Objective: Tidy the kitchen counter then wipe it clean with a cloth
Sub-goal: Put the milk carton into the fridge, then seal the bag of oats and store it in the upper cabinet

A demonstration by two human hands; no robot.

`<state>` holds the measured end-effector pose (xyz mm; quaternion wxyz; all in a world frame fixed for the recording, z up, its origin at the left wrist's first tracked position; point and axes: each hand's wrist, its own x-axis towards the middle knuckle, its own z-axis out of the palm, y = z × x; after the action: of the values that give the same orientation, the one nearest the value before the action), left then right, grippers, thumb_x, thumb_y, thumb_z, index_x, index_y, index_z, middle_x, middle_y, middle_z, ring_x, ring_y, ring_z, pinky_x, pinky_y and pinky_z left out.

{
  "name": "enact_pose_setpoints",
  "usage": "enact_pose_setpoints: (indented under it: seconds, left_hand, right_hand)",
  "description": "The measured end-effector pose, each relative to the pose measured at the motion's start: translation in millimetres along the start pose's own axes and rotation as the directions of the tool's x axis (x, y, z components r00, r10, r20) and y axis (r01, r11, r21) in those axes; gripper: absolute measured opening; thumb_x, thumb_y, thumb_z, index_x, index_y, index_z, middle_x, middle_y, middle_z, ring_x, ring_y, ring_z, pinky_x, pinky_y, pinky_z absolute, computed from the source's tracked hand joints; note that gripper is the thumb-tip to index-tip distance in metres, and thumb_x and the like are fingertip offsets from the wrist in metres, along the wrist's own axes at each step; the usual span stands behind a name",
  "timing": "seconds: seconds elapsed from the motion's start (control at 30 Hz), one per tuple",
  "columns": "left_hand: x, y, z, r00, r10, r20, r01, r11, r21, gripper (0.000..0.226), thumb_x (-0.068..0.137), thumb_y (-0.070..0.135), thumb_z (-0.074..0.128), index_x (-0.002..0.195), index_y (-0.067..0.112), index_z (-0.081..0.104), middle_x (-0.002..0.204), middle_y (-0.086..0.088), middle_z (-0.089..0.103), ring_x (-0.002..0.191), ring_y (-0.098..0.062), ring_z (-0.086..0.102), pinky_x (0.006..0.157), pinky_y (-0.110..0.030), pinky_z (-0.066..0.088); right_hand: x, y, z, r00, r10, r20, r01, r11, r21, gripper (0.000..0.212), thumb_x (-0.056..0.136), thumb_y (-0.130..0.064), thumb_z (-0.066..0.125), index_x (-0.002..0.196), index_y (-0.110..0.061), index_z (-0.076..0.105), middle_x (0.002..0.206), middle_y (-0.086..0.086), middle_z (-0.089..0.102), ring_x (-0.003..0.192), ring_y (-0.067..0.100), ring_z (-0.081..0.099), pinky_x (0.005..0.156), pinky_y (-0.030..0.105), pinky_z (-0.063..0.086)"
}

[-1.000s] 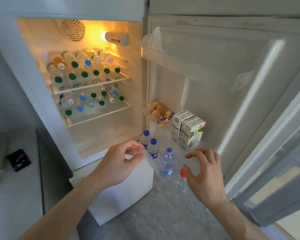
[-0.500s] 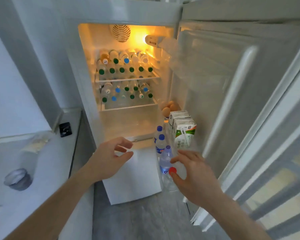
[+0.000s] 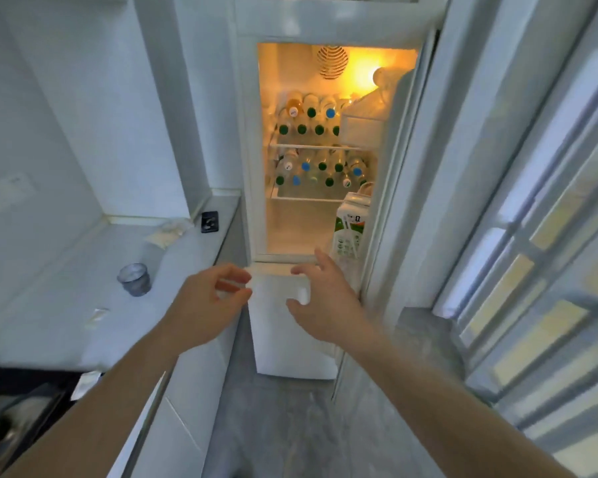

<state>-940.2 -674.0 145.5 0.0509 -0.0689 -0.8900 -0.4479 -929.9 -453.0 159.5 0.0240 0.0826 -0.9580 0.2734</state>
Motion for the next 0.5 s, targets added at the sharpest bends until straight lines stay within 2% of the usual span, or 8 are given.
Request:
enact_pose_setpoints:
  seconds: [0.07,0.13,0.2,0.27,0.33,0.4,0.5]
  left_hand:
    - [-6,3,-7,0.999,-0.001,-0.039,0.001,1.000,-0.009,0.012,0.092,0.029,0.070,0.101,0.036,0.070,0.101,0.021,0.071,0.093,0.006,0.065,0.068,-0.016,0.051]
    - [-9,5,-14,0.998,0.000,-0.068,0.000,1.000,-0.007,0.012,0.092,0.031,0.070,0.102,0.037,0.070,0.104,0.021,0.071,0.095,0.005,0.065,0.072,-0.018,0.054]
    - [-10,5,-19,0.997,-0.003,-0.078,0.004,1.000,0.005,0.013,0.093,0.032,0.070,0.105,0.036,0.069,0.106,0.020,0.070,0.096,0.006,0.065,0.071,-0.015,0.054]
    - [-13,6,-21,0.996,-0.002,-0.086,0.002,1.000,0.001,0.015,0.093,0.031,0.070,0.107,0.036,0.068,0.109,0.020,0.069,0.097,0.006,0.065,0.067,-0.012,0.054]
    - [-11,9,-19,0.996,0.007,-0.088,-0.009,1.000,-0.025,0.019,0.093,0.028,0.070,0.110,0.037,0.068,0.112,0.019,0.068,0.097,0.006,0.064,0.063,-0.014,0.054]
    - [-5,16,-16,0.996,0.022,-0.084,-0.028,0.997,-0.071,0.023,0.093,0.026,0.070,0.115,0.035,0.067,0.112,0.021,0.066,0.096,0.007,0.064,0.057,-0.014,0.052]
    - [14,23,-12,0.996,0.074,-0.056,-0.079,0.993,-0.090,0.038,0.092,0.031,0.072,0.127,0.037,0.061,0.120,0.028,0.061,0.104,0.006,0.061,0.067,-0.015,0.054]
  right_hand:
    - [-7,-16,-1,0.996,-0.093,-0.004,0.093,0.991,0.098,0.049,0.094,-0.038,0.067,0.140,-0.038,0.049,0.168,-0.011,0.008,0.155,0.012,0.006,0.116,0.027,0.015]
    - [-15,-23,-5,0.981,-0.186,-0.057,0.192,0.971,0.142,0.041,0.095,-0.036,0.067,0.133,-0.042,0.053,0.164,-0.017,0.018,0.151,0.007,0.019,0.114,0.024,0.018]
    - [-20,-23,-12,0.959,-0.260,-0.117,0.279,0.939,0.200,0.032,0.094,-0.031,0.068,0.124,-0.041,0.060,0.154,-0.023,0.034,0.140,-0.001,0.035,0.112,0.017,0.030]
    - [-25,-19,-18,0.944,-0.302,-0.134,0.328,0.899,0.289,0.026,0.093,-0.023,0.070,0.116,-0.036,0.067,0.138,-0.025,0.050,0.125,-0.004,0.051,0.102,0.019,0.047]
    - [-30,-12,-26,0.935,-0.326,-0.141,0.355,0.861,0.364,0.024,0.093,-0.015,0.070,0.111,-0.031,0.071,0.122,-0.024,0.061,0.112,0.001,0.062,0.089,0.022,0.056]
    - [-29,-4,-35,0.929,-0.317,-0.192,0.368,0.853,0.370,0.025,0.094,-0.012,0.069,0.111,-0.030,0.071,0.115,-0.021,0.065,0.107,0.006,0.066,0.084,0.024,0.058]
    - [-16,11,-42,0.927,-0.240,-0.287,0.337,0.869,0.362,0.029,0.092,-0.013,0.070,0.113,-0.032,0.068,0.117,-0.019,0.065,0.109,0.008,0.065,0.084,0.028,0.058]
